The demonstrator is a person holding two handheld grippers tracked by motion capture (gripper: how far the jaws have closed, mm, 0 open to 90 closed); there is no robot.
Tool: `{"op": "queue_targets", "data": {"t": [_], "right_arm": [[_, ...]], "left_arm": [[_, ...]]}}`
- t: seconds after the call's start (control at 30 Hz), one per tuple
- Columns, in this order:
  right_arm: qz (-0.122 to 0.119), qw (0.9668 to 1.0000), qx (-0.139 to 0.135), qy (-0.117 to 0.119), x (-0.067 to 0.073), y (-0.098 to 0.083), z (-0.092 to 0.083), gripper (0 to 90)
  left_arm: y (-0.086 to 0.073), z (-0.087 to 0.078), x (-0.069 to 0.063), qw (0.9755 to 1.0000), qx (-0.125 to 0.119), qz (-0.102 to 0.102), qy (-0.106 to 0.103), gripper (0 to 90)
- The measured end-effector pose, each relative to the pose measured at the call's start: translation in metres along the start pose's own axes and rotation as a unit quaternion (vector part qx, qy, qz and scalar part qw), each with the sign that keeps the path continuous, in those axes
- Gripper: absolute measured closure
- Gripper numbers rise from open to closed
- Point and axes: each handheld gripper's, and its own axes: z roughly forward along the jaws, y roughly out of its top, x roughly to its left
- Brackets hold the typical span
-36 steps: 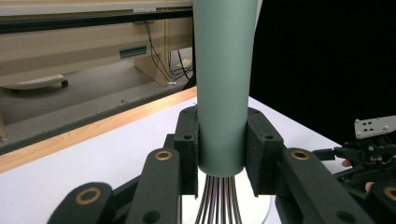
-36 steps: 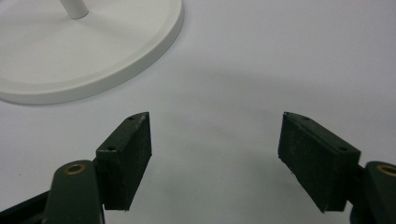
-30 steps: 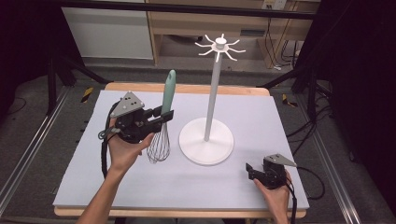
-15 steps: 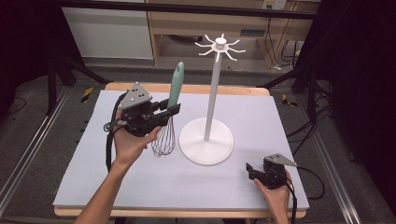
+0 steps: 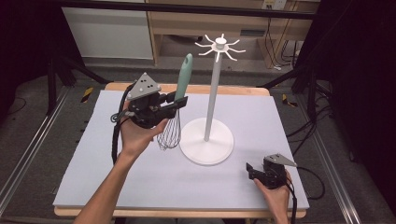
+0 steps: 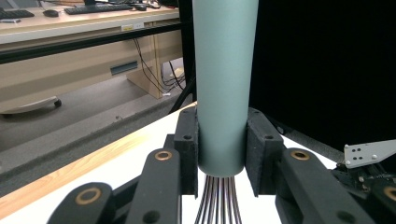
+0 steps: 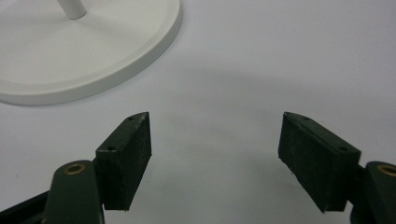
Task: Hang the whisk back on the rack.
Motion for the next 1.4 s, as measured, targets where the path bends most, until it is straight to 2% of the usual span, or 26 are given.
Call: {"op": "queue_targets", "data": {"t": [0.83, 1.4], "right_arm": [[0.002, 1.0, -0.001, 0.002, 0.0, 0.0, -0.001, 26.1], [0.004, 1.0, -0.001, 0.003, -0.001, 0.001, -0.001, 26.1]], "left_arm": [[0.018, 0.017, -0.003, 0.9998, 0.012, 0.015, 0.005, 68.8], [0.019, 0.032, -0.004, 0.9998, 0.016, 0.009, 0.001, 68.8]]}}
